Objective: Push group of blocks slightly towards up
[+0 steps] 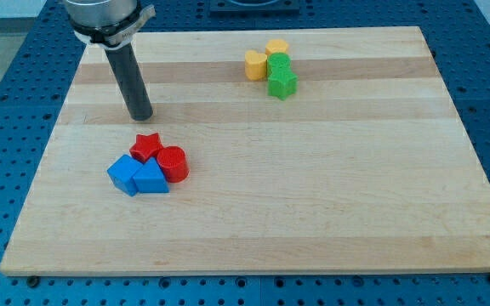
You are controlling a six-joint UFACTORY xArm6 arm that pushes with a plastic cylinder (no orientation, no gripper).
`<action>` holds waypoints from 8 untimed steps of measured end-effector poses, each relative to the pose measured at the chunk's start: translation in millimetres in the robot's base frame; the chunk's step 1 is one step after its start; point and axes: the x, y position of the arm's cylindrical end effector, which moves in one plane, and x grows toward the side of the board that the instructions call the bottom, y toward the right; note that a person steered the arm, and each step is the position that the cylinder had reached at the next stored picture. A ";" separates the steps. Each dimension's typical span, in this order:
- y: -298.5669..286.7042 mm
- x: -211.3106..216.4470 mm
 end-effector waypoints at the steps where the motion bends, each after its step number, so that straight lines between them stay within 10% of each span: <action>1: 0.0 0.0; 8: 247.4 30.0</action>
